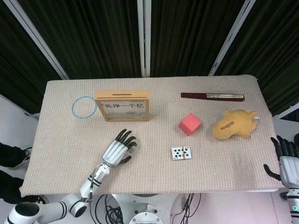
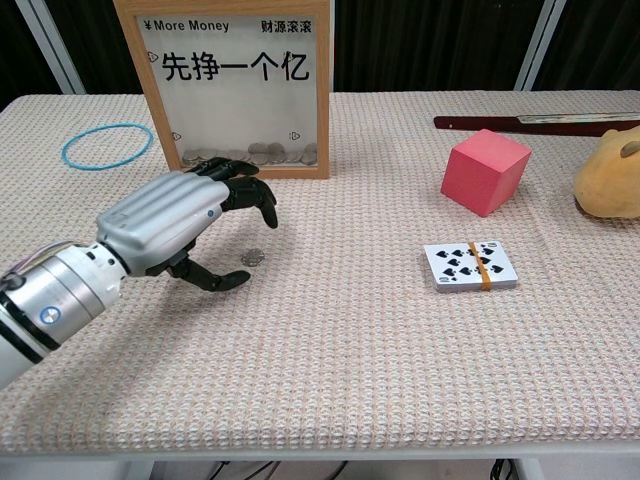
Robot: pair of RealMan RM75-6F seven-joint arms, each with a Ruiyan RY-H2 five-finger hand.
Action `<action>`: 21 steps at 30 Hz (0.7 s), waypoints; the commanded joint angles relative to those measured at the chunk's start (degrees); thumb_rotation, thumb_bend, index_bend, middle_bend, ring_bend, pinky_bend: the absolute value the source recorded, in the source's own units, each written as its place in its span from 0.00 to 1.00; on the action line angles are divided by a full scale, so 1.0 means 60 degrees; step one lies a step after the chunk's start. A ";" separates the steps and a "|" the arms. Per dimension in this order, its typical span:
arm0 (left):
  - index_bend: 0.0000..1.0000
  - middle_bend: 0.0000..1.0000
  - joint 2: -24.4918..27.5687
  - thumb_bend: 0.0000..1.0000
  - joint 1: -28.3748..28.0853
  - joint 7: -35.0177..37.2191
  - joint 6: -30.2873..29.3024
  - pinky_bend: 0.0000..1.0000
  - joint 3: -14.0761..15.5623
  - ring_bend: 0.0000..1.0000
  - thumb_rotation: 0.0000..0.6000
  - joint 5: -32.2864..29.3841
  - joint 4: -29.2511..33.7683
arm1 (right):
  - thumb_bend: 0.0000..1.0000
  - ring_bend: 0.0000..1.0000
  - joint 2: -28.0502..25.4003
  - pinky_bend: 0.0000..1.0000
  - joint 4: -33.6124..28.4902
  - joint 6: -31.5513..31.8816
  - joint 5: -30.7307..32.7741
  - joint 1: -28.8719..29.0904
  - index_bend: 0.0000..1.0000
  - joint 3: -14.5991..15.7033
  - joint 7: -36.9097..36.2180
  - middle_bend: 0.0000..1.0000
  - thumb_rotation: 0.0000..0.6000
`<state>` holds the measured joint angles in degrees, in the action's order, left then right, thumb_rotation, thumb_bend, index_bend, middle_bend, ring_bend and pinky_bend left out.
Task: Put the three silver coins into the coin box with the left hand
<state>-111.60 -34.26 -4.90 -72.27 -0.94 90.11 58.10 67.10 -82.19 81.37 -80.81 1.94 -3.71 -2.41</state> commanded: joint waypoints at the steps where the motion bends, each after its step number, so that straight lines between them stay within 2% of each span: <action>1: 0.38 0.19 -0.0031 0.25 0.0001 0.0028 0.0108 0.06 -0.0036 0.04 1.00 -0.0052 -0.0067 | 0.21 0.00 0.0007 0.00 0.0006 -0.0010 -0.0002 -0.0006 0.00 0.0013 -0.0007 0.00 1.00; 21: 0.41 0.19 0.0197 0.26 0.0098 -0.0185 0.0820 0.05 -0.0226 0.04 1.00 -0.0536 0.0390 | 0.21 0.00 0.0101 0.00 0.0163 -0.0052 0.0029 -0.0013 0.00 0.0011 -0.0063 0.00 1.00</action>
<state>-110.52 -33.71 -5.96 -67.53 -2.29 87.04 60.26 67.69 -81.23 81.06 -80.63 1.85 -3.65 -2.77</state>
